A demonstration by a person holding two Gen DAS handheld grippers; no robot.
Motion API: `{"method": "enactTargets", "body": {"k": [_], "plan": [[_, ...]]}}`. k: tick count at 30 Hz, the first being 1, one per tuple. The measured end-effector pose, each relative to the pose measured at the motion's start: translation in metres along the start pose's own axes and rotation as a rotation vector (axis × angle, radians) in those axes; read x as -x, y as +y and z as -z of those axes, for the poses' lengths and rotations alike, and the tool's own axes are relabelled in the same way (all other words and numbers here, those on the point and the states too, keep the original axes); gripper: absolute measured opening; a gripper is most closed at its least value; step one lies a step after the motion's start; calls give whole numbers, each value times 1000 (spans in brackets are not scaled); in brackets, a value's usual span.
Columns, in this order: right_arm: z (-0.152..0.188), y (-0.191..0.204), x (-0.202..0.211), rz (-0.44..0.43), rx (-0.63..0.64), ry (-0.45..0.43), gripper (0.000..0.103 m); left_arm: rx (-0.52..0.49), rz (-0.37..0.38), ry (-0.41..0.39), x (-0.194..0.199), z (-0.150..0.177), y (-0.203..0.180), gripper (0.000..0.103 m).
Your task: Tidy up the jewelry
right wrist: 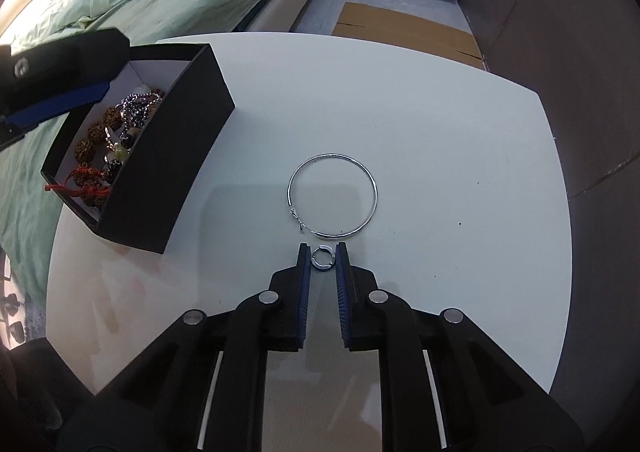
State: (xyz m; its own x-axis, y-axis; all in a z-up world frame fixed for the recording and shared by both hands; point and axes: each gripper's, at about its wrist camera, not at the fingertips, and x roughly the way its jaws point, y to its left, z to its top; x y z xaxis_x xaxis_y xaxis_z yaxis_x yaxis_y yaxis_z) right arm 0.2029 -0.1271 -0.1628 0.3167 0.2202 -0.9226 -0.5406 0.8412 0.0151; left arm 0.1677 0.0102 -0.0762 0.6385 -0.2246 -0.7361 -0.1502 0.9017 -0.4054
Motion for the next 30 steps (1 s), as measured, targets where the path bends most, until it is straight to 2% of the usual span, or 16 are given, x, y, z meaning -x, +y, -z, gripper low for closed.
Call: {"method": "enactTargets", "body": {"k": [3, 15, 23, 30], "plan": [[0, -8, 4, 10, -29, -3, 13, -14, -4, 8, -5, 2, -5, 37], [1, -76, 32, -57, -225, -57, 13, -134, 13, 47, -35, 9, -52, 37], [9, -103, 47, -75, -303, -77, 13, -212, 12, 123, -65, 20, -76, 37], [12, -115, 49, -76, -333, -78, 13, -296, -34, 155, -95, 32, -91, 36]]}}
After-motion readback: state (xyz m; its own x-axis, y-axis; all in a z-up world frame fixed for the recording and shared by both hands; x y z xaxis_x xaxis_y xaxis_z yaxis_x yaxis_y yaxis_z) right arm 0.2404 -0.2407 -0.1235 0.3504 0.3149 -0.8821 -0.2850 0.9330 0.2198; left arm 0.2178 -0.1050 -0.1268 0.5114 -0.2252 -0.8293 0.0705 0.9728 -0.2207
